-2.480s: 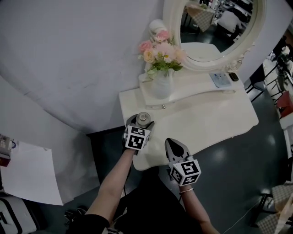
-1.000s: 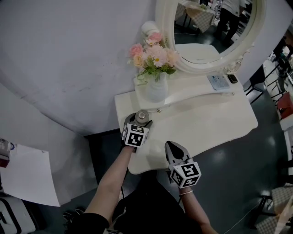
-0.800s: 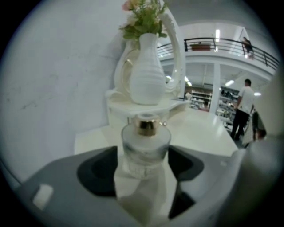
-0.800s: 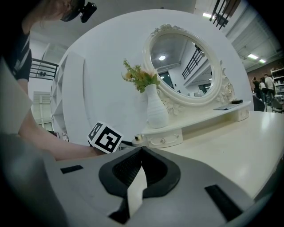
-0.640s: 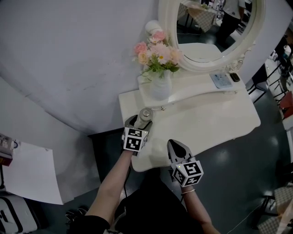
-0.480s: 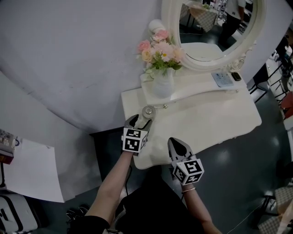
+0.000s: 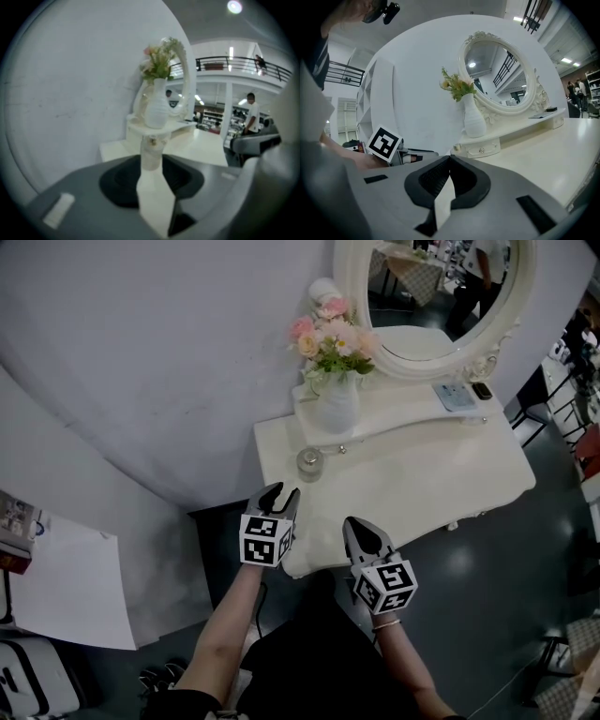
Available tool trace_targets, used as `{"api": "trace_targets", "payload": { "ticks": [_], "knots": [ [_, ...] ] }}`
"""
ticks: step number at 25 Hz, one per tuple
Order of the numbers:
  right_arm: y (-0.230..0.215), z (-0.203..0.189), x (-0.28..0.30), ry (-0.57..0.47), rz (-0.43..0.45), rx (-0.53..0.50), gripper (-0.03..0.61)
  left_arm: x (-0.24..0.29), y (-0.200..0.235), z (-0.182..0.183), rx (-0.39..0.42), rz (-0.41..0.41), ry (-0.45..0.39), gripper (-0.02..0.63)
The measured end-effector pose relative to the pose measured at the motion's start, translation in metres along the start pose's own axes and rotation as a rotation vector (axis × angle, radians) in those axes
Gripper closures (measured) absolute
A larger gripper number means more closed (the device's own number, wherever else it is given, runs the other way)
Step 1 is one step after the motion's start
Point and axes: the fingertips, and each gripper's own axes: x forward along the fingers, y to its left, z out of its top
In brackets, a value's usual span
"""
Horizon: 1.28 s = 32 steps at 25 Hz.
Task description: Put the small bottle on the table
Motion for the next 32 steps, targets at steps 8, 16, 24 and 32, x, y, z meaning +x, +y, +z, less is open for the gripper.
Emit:
{"api": "trace_targets", "payload": {
  "ticks": [8,16,24,32],
  "knots": [
    [0.009,0.0,-0.008,-0.01,-0.004,-0.012,0.574,-0.04,-0.013,0.003,-0.033,-0.013,-0.044,0.51],
    [0.019,0.001,-0.015,-0.027,0.001,-0.032,0.574,-0.072,-0.018,0.003,-0.044,-0.018,-0.071,0.565],
    [0.028,-0.003,-0.022,-0.023,-0.008,-0.051,0.574,-0.095,-0.02,-0.001,-0.063,-0.011,-0.094,0.603],
    [0.034,-0.005,-0.026,-0.023,-0.013,-0.065,0.574,-0.112,-0.021,-0.005,-0.057,-0.016,-0.104,0.606]
  ]
}}
